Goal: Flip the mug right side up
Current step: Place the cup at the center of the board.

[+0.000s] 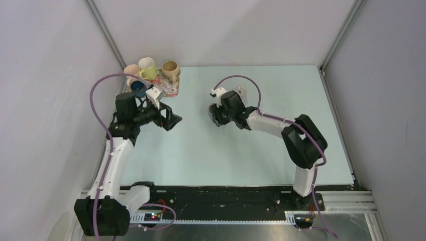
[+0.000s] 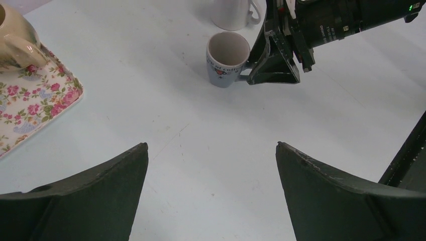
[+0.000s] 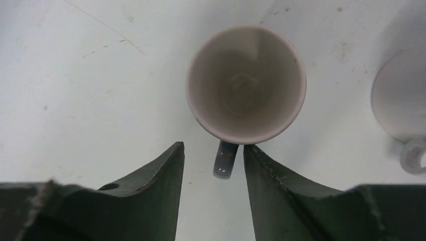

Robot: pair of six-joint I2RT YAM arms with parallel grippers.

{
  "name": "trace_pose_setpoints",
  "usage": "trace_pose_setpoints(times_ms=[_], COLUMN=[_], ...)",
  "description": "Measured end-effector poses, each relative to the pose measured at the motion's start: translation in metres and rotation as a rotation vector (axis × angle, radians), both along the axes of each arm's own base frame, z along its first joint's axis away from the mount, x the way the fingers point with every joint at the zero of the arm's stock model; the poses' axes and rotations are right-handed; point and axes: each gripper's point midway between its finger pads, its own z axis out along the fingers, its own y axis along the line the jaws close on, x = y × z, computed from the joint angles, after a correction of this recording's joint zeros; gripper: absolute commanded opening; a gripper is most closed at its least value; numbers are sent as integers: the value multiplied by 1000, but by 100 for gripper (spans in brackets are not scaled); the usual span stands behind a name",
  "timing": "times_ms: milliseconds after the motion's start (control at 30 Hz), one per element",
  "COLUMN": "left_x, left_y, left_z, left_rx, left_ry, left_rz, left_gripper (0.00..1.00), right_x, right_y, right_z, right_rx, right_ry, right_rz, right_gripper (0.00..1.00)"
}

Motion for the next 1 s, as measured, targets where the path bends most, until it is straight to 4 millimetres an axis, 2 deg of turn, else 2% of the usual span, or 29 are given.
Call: trace_pose_setpoints(times_ms=[133,367,600,700,800,867,1000], left_x=[0,-1,-6,-6,-2,3,24], left_y=[0,-1,-15,-23,-35,-46,-70], left_z=[2,0,-1,-5,-16,-28,-55], left_rx=[0,-1,-2,16,59,100,198], left_ry=[-8,-7,-4,-2,13,36,95], left_rz=[0,-2,-47,-58,-64,-73,-70], left_gripper=[100,100,100,100,100,100,100], right_x=[-8,-35,-61,-69,-76,-74,-47], right_y=[7,9,26,31,25,13,-37], right_z=[3,-1,6,16,38,57,111], right_rx=[11,-7,35,53,81,108,162], right_ry=[25,104,154,162,159,146,58], right_rz=[21,92,212,269,328,341,286], right_gripper=[57,56,56,56,57,57,58])
